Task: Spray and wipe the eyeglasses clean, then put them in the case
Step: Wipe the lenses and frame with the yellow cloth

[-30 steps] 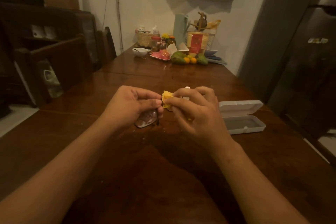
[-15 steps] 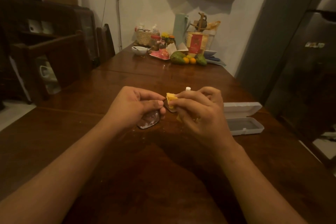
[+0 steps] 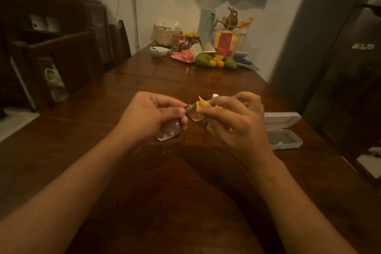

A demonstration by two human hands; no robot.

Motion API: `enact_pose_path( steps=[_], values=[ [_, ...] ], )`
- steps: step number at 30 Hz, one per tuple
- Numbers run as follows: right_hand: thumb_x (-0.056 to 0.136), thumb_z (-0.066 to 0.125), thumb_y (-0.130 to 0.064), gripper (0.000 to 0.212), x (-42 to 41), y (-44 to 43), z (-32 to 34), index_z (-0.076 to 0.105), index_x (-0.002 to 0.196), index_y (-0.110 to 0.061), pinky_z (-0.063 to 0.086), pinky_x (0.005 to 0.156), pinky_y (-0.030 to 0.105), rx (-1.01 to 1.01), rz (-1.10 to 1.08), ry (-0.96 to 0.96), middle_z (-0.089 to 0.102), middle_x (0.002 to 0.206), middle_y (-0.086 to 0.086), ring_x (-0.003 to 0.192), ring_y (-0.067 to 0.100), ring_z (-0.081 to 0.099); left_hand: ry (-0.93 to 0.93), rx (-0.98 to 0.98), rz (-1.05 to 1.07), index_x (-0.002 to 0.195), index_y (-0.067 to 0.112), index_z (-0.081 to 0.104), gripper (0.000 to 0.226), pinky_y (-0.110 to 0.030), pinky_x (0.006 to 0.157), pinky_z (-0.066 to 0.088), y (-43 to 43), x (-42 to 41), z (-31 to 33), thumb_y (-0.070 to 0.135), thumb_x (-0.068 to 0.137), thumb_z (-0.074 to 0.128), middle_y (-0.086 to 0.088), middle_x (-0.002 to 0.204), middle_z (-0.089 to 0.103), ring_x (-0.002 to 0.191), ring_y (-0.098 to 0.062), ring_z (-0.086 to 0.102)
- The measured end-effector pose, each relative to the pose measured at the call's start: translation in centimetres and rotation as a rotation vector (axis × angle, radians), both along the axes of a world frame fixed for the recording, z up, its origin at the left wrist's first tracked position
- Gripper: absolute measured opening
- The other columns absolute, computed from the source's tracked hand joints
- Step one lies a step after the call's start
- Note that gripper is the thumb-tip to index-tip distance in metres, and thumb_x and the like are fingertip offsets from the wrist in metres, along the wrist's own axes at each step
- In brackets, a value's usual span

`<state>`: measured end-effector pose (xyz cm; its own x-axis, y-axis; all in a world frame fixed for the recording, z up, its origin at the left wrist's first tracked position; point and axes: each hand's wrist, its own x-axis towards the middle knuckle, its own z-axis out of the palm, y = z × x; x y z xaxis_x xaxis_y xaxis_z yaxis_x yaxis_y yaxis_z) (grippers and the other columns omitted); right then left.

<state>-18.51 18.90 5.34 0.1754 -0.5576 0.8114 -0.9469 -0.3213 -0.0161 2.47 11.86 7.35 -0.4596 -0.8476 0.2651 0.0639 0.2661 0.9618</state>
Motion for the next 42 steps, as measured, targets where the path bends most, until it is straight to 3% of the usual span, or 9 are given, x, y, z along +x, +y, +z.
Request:
enact_pose_path(
  steps=[4,12,17,20,27,31,34,38,42],
  values=[
    [0.088,0.073,-0.017,0.033,0.4,-0.1,-0.2,0.072,0.118,-0.033,0.037,0.081,0.041,0.049,0.068,0.055,0.065,0.125,-0.010,0.114,0.029,0.043,0.009,-0.007,-0.011,0.083,0.017,0.080,0.014,-0.034,0.064,0.060,-0.5,0.2,-0.2,0.007,0.082,0.070,-0.013,0.073,0.075,0.065,-0.020,0.073],
    [0.085,0.076,-0.017,0.033,-0.6,-0.1,-0.2,0.074,0.114,-0.032,0.038,0.077,0.043,-0.013,0.053,0.019,0.066,0.121,-0.009,0.110,0.025,0.042,0.023,-0.026,-0.034,0.089,0.015,0.079,0.012,-0.031,0.065,0.059,-0.9,0.1,-0.9,0.012,0.081,0.072,-0.014,0.077,0.075,0.070,-0.024,0.074],
    [0.086,0.076,-0.015,0.039,-0.1,0.0,-0.3,0.071,0.118,-0.037,0.029,0.083,0.034,0.030,0.090,0.085,0.063,0.125,-0.013,0.114,0.023,0.040,0.004,-0.004,-0.028,0.092,0.014,0.079,0.013,-0.035,0.070,0.057,-0.7,0.3,-0.6,0.014,0.080,0.072,-0.015,0.080,0.076,0.072,-0.025,0.073],
    [0.082,0.079,-0.015,0.037,-0.5,0.1,-0.2,0.073,0.114,-0.034,0.031,0.081,0.037,0.024,0.053,0.016,0.065,0.122,-0.011,0.111,0.022,0.041,-0.017,-0.003,-0.015,0.092,0.017,0.079,0.013,-0.035,0.070,0.056,-0.7,0.4,-0.6,0.012,0.085,0.070,-0.013,0.080,0.076,0.074,-0.026,0.074],
    [0.093,0.056,-0.028,0.033,0.4,-0.3,-0.6,0.069,0.122,-0.033,0.042,0.078,0.040,0.059,0.052,-0.149,0.065,0.124,-0.014,0.112,0.014,0.040,-0.021,-0.036,-0.046,0.090,0.019,0.080,0.015,-0.032,0.068,0.060,-0.4,0.4,-0.3,0.021,0.078,0.072,-0.013,0.079,0.076,0.073,-0.024,0.074],
    [0.091,0.064,-0.024,0.031,-0.6,-0.2,-0.5,0.070,0.119,-0.035,0.042,0.079,0.043,0.096,0.117,-0.118,0.064,0.122,-0.019,0.112,0.014,0.040,-0.009,-0.012,-0.041,0.088,0.019,0.080,0.014,-0.033,0.069,0.061,-0.4,0.4,-0.4,0.018,0.076,0.072,-0.014,0.077,0.076,0.070,-0.023,0.073],
    [0.091,0.064,-0.025,0.029,-1.0,-0.2,-0.5,0.071,0.118,-0.034,0.041,0.079,0.036,0.047,0.075,-0.172,0.060,0.117,-0.024,0.109,0.012,0.040,0.024,0.023,-0.053,0.087,0.016,0.080,0.015,-0.028,0.061,0.058,-0.1,0.1,-0.3,0.017,0.074,0.072,-0.014,0.075,0.075,0.067,-0.021,0.073],
    [0.093,0.056,-0.026,0.030,0.5,-0.4,-0.6,0.070,0.120,-0.026,0.031,0.086,0.010,-0.010,0.061,-0.284,0.059,0.118,-0.019,0.106,0.008,0.038,0.014,-0.001,-0.063,0.087,0.018,0.080,0.012,-0.030,0.063,0.060,0.0,0.0,-0.4,0.014,0.079,0.071,-0.014,0.076,0.075,0.068,-0.022,0.074],
    [0.093,0.065,-0.018,0.027,1.1,-0.2,-0.5,0.073,0.119,-0.023,0.032,0.085,0.017,-0.011,0.142,-0.152,0.067,0.119,-0.009,0.102,0.016,0.043,0.003,-0.008,-0.054,0.088,0.020,0.080,0.012,-0.028,0.063,0.058,-0.2,0.1,-0.5,0.015,0.080,0.072,-0.013,0.076,0.076,0.068,-0.019,0.073]
  ],
)
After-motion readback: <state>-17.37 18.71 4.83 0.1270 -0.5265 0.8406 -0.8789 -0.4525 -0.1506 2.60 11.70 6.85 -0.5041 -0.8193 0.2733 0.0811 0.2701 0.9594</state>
